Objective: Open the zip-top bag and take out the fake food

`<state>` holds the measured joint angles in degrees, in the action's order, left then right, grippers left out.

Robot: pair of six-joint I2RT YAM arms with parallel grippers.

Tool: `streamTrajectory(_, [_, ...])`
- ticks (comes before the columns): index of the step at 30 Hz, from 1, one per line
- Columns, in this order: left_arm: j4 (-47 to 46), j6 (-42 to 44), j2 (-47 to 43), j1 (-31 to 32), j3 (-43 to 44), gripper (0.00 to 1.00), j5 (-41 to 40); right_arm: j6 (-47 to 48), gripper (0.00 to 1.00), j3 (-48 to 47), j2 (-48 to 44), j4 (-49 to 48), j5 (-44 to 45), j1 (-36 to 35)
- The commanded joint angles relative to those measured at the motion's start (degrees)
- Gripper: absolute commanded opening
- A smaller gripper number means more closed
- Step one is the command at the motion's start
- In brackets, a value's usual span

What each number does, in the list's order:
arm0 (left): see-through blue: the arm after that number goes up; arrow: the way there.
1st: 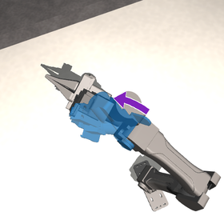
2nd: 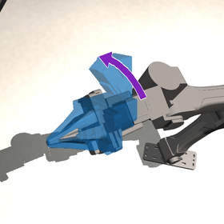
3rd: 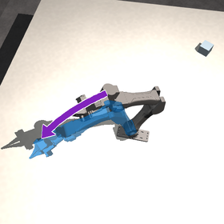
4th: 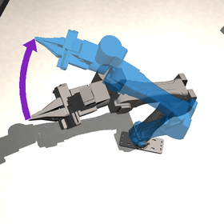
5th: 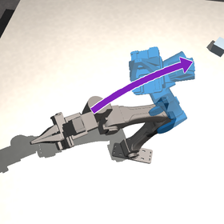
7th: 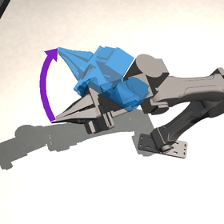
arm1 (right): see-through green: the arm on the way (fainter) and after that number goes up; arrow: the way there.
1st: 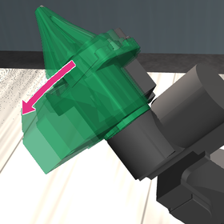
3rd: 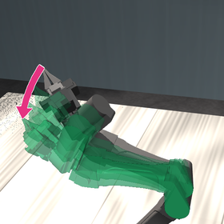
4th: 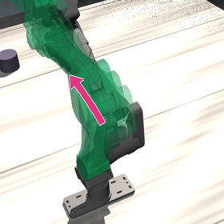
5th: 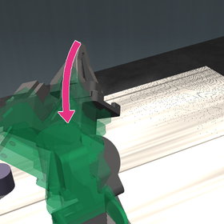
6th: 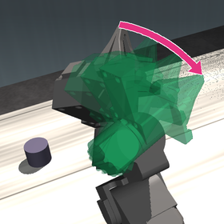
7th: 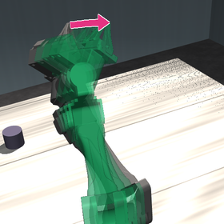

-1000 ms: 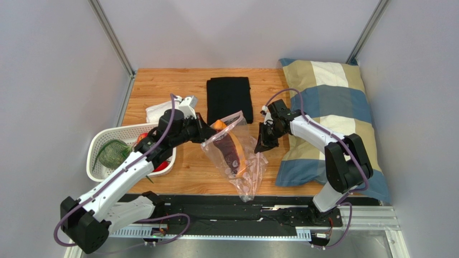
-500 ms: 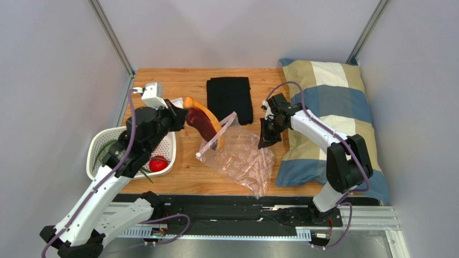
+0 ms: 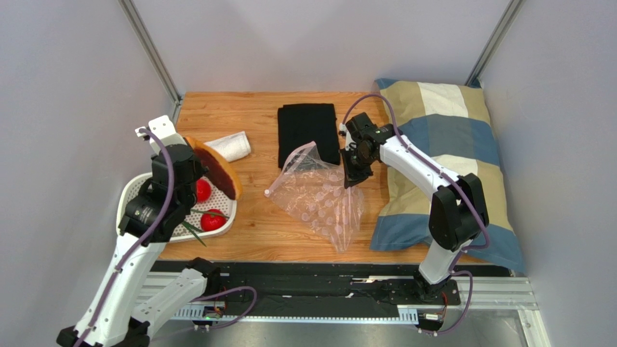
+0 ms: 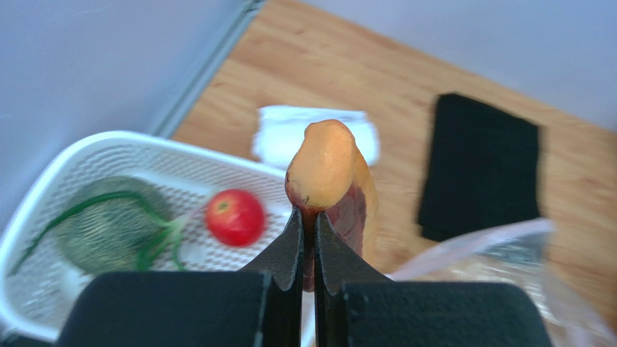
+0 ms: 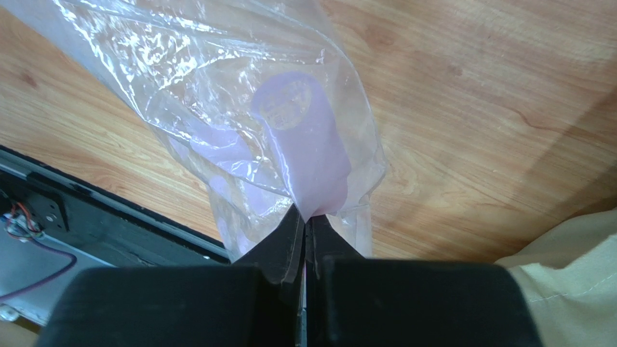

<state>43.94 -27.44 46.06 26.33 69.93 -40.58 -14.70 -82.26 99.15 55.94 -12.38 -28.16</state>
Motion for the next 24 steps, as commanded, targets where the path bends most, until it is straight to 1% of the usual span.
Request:
streamTrajectory(1, [-0.43, 5.63, -2.03, -8.73, -5.41, 0.0, -0.82, 2.83, 0.0, -1.5, 0.51, 2.5, 2.27, -1.45])
streamTrajectory(2, [-0.61, 6.51, -2.29, -10.31, -7.07, 0.0, -0.99, 3.01, 0.0, -1.33, 0.34, 2.68, 2.36, -1.8])
streamTrajectory(3, [-0.96, 6.7, -2.21, -14.07, -7.79, 0.0, 0.22, 3.27, 0.0, -1.33, 0.08, 2.94, 2.62, -1.98])
streamTrajectory(6, [-0.97, 5.21, -2.21, -20.32, -10.69, 0.0, 4.18, 3.71, 0.0, -1.15, -0.36, 3.64, 3.33, -2.69])
streamTrajectory(9, [0.0, 3.19, -0.28, -23.15, -13.06, 0.0, 4.29, 3.71, 0.0, -1.06, -0.54, 3.56, 4.03, -3.21])
streamTrajectory(11, [1.14, 2.66, 0.69, -23.86, -13.77, 0.0, 0.0, 4.24, 0.0, -1.24, 0.07, 3.56, 4.3, -3.91])
streamTrajectory(13, [1.58, 3.88, 0.96, -25.44, -13.86, 0.0, -0.55, 4.41, 0.0, -1.76, 0.6, 3.91, 5.78, -4.97])
streamTrajectory(17, [1.76, 5.02, 2.28, -25.62, -14.12, 0.0, -4.58, 5.29, 0.0, -3.43, 1.74, 4.26, 8.95, -7.43])
streamTrajectory(22, [-0.96, 11.43, 2.45, -25.98, -17.01, 0.0, -9.25, 5.29, 0.0, -3.79, 2.27, 4.97, 9.75, -8.93])
streamTrajectory(24, [-2.45, 12.67, 2.19, -25.98, -17.81, 0.0, -10.92, 5.21, 0.0, -3.61, 2.1, 4.97, 9.66, -9.01])
